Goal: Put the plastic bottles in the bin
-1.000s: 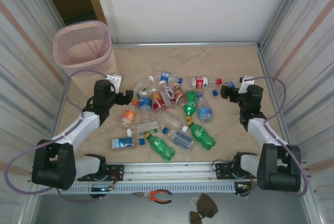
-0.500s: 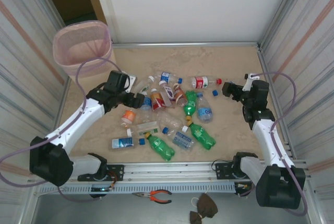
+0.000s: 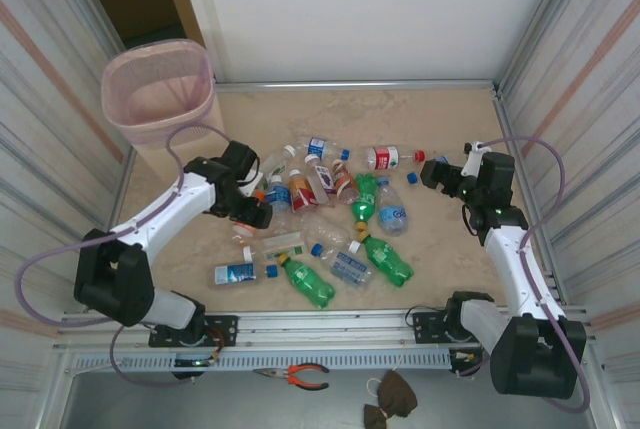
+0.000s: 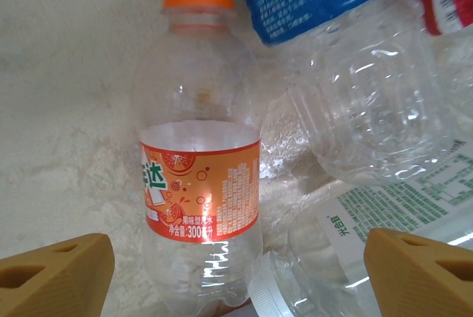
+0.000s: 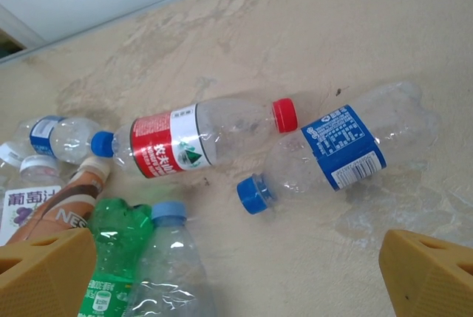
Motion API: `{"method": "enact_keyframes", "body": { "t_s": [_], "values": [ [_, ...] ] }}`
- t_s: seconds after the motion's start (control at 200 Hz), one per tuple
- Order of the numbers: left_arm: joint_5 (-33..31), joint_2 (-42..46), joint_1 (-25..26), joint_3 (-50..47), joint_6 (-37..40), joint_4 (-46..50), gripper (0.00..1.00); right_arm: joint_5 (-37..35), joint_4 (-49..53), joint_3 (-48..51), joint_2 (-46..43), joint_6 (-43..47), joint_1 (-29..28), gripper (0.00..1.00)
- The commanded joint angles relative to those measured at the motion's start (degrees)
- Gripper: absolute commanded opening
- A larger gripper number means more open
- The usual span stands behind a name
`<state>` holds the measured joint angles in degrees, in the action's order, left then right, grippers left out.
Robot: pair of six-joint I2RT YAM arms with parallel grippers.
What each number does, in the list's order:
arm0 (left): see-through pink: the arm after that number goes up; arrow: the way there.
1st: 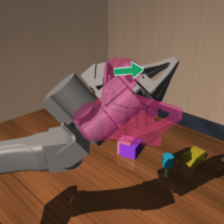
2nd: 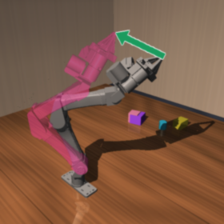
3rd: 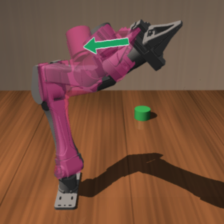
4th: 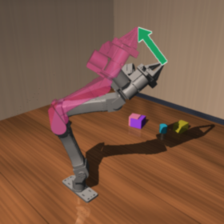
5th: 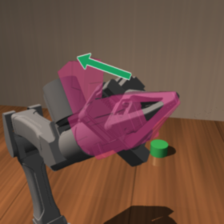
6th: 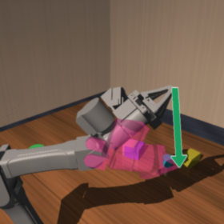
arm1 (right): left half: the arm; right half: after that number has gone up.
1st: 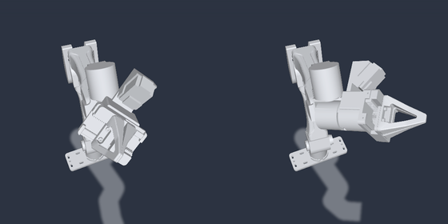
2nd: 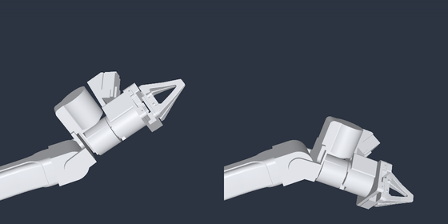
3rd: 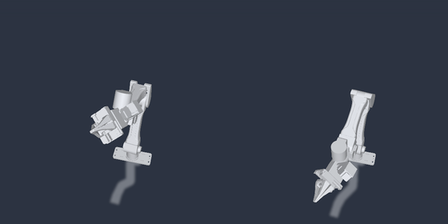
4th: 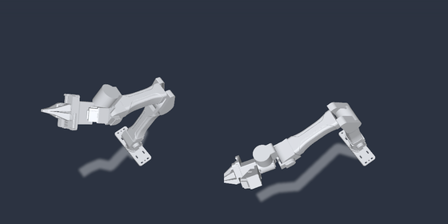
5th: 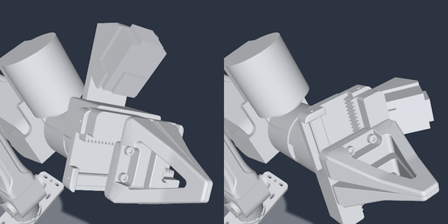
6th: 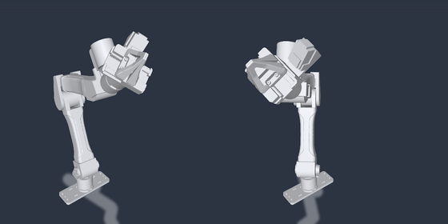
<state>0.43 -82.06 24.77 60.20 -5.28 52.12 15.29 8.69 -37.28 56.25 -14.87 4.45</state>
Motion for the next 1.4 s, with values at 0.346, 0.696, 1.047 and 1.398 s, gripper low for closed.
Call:
{"method": "enact_keyframes", "body": {
  "t_s": [0.346,0.696,1.047,1.398],
  "values": [
    [0.7,-4.3,-4.7,-3.3,1.6,-5.8,0.81,2.1,0.9,-1.7,1.7,-1.1,-0.3,0.97],
    [4.1,-9.3,-6.6,-3.9,3.6,-9.6,0.75,1.1,1.7,-2.2,2.0,-0.8,-0.2,0.97],
    [4.2,-12.2,-6.6,-3.8,3.7,-10.9,0.64,0.0,2.6,-2.3,1.2,-0.4,-0.6,0.97],
    [3.3,-9.3,-6.6,-2.6,4.1,-7.9,0.58,-0.3,3.2,-2.3,0.7,-0.2,-1.0,0.97]
  ]
}}
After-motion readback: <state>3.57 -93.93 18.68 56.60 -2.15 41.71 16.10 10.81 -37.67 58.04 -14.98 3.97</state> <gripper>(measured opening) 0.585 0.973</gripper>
